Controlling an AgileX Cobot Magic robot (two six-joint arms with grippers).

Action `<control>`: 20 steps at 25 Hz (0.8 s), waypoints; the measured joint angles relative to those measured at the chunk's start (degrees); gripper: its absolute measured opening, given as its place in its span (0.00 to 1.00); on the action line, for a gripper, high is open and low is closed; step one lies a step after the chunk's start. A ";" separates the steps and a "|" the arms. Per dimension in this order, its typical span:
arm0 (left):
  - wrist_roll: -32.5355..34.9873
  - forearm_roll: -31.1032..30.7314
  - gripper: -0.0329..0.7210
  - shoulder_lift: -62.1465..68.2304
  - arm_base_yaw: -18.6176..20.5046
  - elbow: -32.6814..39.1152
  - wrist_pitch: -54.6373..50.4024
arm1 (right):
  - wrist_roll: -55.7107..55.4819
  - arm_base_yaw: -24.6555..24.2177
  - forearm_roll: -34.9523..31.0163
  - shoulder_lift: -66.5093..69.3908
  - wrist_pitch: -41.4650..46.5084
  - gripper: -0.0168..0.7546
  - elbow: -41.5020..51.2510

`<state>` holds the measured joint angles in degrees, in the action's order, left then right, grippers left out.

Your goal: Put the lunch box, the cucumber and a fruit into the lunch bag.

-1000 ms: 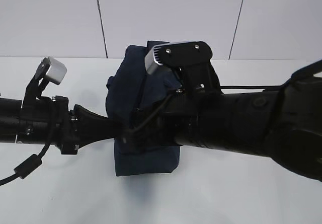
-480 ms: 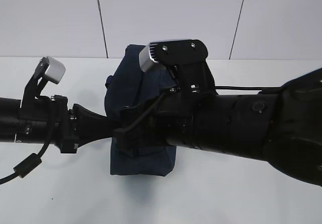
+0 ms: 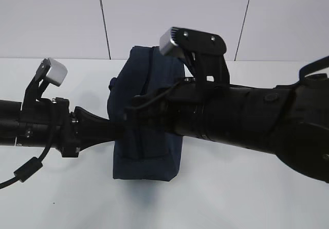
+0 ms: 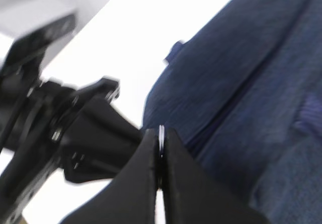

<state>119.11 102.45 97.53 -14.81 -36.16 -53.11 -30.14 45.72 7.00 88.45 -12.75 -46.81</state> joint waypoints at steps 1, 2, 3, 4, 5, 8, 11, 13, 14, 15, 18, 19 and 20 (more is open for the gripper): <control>0.00 0.00 0.05 0.00 0.00 0.00 0.00 | -0.11 -0.54 -1.69 0.00 -0.12 0.05 0.00; 0.00 0.00 0.05 0.00 0.00 0.00 0.00 | -0.26 -1.13 -3.19 0.00 -0.23 0.05 0.00; 0.00 0.00 0.05 0.00 0.00 0.00 0.00 | -0.72 -1.62 -4.12 0.00 -0.23 0.05 0.00; 0.00 0.00 0.05 0.00 0.00 0.00 0.00 | -1.24 -2.03 -4.67 0.00 -0.32 0.05 0.00; 0.10 0.00 0.05 0.00 0.00 0.00 0.00 | -1.98 -2.17 -4.91 0.00 -0.45 0.05 0.00; 0.10 0.00 0.05 0.00 0.00 0.00 0.09 | -6.17 -2.37 -5.15 0.75 -0.83 0.05 -0.23; 0.10 -0.23 0.05 0.00 0.00 0.00 0.47 | -11.59 -2.37 -4.57 2.18 -1.49 0.05 -0.95; 0.10 -0.32 0.05 0.00 0.00 0.00 0.56 | -14.65 -2.37 -2.64 2.99 -1.49 0.05 -1.93; 0.10 -0.32 0.05 0.00 0.00 0.00 0.56 | -15.68 -2.37 -1.83 3.27 -1.49 0.05 -2.52; 0.10 -0.32 0.05 0.00 0.00 0.00 0.56 | -16.21 -2.37 -1.42 3.68 -1.49 0.05 -3.05; 0.10 -0.32 0.05 0.00 0.00 0.00 0.81 | -17.41 -2.37 -1.01 5.06 -1.20 0.05 -4.70; 0.10 -0.22 0.05 0.00 0.00 0.00 0.95 | -17.51 -2.37 -0.89 5.55 -0.48 0.05 -5.35; 0.10 -0.22 0.05 0.00 0.00 0.00 1.11 | -17.64 -2.40 -0.89 5.92 0.60 0.05 -5.95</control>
<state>119.21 102.23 97.53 -14.81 -36.16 -51.99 -47.78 43.32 6.11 94.37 -12.14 -52.76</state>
